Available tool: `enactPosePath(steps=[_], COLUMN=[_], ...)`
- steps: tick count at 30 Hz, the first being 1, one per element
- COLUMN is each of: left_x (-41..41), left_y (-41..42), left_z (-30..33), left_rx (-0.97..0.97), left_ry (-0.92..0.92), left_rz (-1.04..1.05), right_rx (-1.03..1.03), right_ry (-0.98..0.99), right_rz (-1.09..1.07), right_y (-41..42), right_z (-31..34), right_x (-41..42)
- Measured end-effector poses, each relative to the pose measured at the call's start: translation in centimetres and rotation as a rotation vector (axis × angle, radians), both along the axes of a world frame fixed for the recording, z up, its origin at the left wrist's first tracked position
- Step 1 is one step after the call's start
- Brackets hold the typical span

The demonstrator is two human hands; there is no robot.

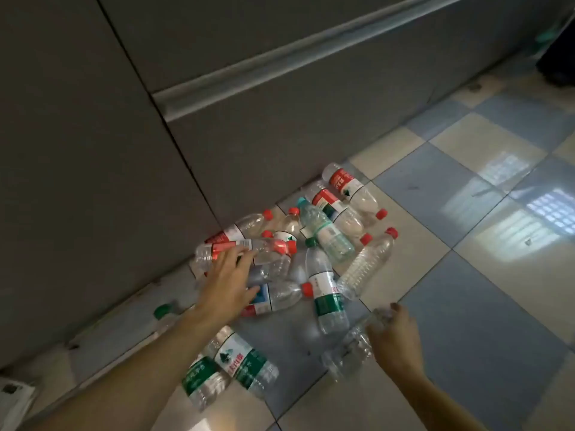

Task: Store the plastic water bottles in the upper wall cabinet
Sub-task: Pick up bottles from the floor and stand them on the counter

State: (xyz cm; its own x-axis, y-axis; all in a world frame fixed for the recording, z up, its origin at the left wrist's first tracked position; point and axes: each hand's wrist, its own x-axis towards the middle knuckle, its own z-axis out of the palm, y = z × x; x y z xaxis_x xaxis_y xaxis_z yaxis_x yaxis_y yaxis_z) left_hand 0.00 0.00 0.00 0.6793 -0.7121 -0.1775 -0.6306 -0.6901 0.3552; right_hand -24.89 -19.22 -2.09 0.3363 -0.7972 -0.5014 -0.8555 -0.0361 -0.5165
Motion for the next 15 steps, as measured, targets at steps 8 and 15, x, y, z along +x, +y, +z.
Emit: enactPosePath(steps=[8, 15], left_x=[4.7, 3.6], left_y=[-6.0, -5.1], left_z=[-5.0, -3.4], left_rx=[0.219, 0.215], left_ry=[-0.237, -0.348], left_rz=[-0.207, -0.254], right_rx=[0.189, 0.473], right_ry=[-0.156, -0.164], right_rz=[-0.38, -0.541], right_y=[-2.4, -2.3], right_z=[-6.3, -6.2], right_x=[-0.5, -0.7])
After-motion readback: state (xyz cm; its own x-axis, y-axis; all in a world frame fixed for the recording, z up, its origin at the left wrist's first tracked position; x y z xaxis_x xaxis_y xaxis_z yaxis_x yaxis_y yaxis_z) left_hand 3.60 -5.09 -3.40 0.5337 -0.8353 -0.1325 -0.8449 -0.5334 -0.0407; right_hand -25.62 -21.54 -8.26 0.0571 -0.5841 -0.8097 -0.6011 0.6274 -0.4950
